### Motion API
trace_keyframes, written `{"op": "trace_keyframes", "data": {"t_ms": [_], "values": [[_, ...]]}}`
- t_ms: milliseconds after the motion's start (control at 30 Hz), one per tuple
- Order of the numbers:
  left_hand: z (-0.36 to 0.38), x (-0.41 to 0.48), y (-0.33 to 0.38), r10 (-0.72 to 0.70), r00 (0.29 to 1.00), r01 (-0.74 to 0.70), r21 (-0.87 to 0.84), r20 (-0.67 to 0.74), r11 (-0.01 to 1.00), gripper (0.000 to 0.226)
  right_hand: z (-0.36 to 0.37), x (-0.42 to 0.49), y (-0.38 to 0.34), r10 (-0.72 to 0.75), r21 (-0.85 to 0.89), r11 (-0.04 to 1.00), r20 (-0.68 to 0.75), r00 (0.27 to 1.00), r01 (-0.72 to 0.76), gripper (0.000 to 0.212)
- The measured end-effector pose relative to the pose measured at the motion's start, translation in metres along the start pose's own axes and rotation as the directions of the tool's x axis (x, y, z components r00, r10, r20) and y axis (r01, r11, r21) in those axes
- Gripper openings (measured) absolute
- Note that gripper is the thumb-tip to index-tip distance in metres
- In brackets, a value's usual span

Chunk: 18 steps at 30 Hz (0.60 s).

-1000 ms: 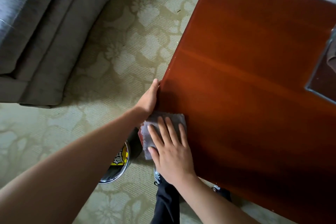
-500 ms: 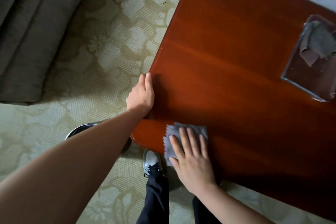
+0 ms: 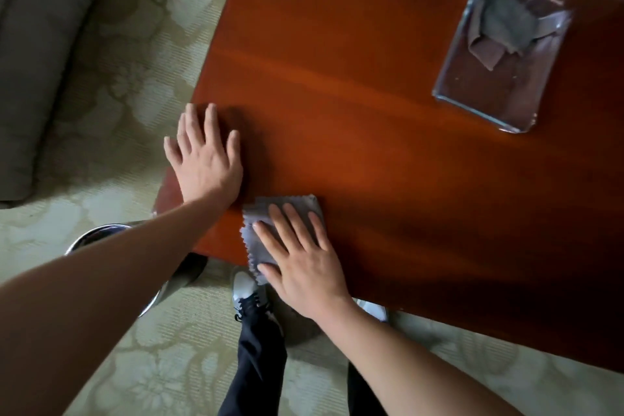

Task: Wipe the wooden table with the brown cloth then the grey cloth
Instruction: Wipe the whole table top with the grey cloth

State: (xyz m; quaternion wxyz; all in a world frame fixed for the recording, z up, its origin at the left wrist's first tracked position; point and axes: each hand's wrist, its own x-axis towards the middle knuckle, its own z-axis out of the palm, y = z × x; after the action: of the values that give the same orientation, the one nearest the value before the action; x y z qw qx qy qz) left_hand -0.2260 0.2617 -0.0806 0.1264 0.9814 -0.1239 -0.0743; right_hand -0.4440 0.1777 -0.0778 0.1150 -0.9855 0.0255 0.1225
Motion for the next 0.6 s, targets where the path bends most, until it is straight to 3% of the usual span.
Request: {"op": "trace_keyframes", "data": {"t_ms": [200,367,500,600], "values": [[0.043,-0.056,0.11,0.284,0.956,-0.288,0.052,0.072,0.956,0.058,-0.005,-0.137,0.16,0.214,-0.102,0.972,0.019,0.977,-0.211,0.071],[0.062,-0.07,0.142,0.202,0.979,-0.205,0.141,0.038,0.968,0.058,-0.015,-0.231,0.267,0.502,-0.119,0.862,0.068,0.862,-0.493,0.073],[0.062,-0.069,0.141,0.203,0.979,-0.204,0.132,0.024,0.97,0.057,-0.011,-0.221,0.261,0.619,-0.092,0.783,0.025,0.785,-0.615,0.074],[0.061,-0.07,0.141,0.205,0.979,-0.205,0.116,0.014,0.972,0.058,-0.012,-0.168,0.233,0.608,-0.039,0.793,-0.03,0.794,-0.608,0.074]]}}
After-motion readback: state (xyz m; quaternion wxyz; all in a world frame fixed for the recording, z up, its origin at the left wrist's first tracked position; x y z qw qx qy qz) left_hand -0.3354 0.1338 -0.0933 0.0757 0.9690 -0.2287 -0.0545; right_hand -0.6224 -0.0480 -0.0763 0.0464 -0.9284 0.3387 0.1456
